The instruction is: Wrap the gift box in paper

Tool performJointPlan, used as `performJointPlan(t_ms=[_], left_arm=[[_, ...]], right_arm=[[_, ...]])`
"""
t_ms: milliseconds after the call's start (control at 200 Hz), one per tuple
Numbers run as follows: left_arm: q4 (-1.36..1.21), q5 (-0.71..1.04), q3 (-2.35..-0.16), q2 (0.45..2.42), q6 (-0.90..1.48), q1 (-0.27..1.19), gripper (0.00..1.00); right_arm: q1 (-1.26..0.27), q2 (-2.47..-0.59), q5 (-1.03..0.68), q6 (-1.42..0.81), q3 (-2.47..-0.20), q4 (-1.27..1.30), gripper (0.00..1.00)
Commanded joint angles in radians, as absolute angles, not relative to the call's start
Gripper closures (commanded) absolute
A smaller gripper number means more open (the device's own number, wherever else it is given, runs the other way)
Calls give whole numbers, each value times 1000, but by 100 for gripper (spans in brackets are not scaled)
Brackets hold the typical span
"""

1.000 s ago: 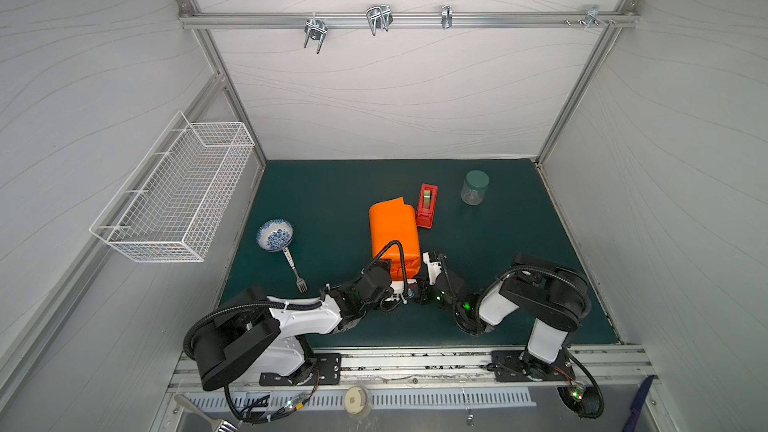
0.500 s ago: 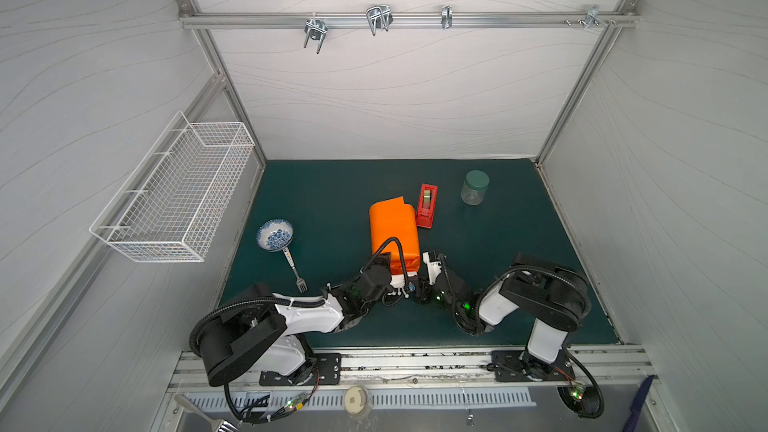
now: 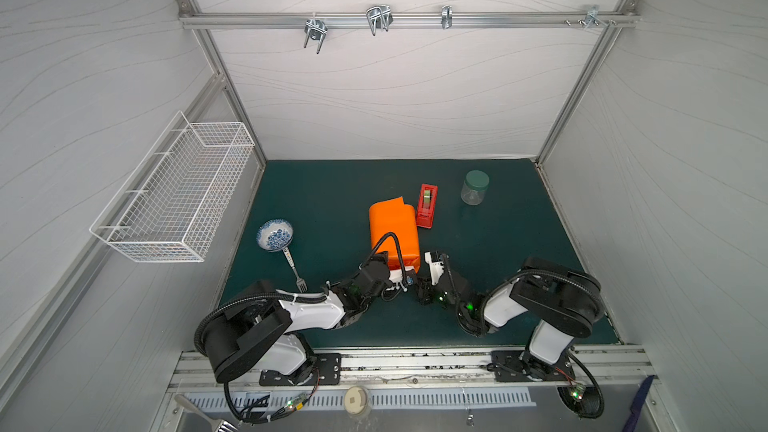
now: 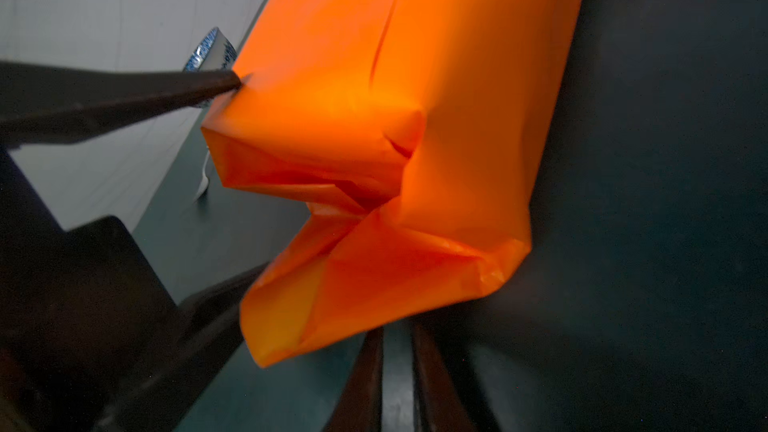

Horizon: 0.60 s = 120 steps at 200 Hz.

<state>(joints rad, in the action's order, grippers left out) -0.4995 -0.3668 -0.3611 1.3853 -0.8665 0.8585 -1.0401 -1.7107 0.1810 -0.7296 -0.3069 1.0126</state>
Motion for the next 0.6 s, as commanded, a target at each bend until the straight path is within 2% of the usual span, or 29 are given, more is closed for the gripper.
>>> performJointPlan(t_ms=[0,465,595], left_arm=[[-537,-352,-397,1406,-853,848,22],[-509,-331,-400,1405,-827,831,36],[-503,-327,-400,1401,-823,827,36]], right_arm=[[-1031,-1675,224,-697,-283,954,75],[-992,-1671,260,-607,-341,822,35],[-971,-1704,257,-599,-365,820,29]])
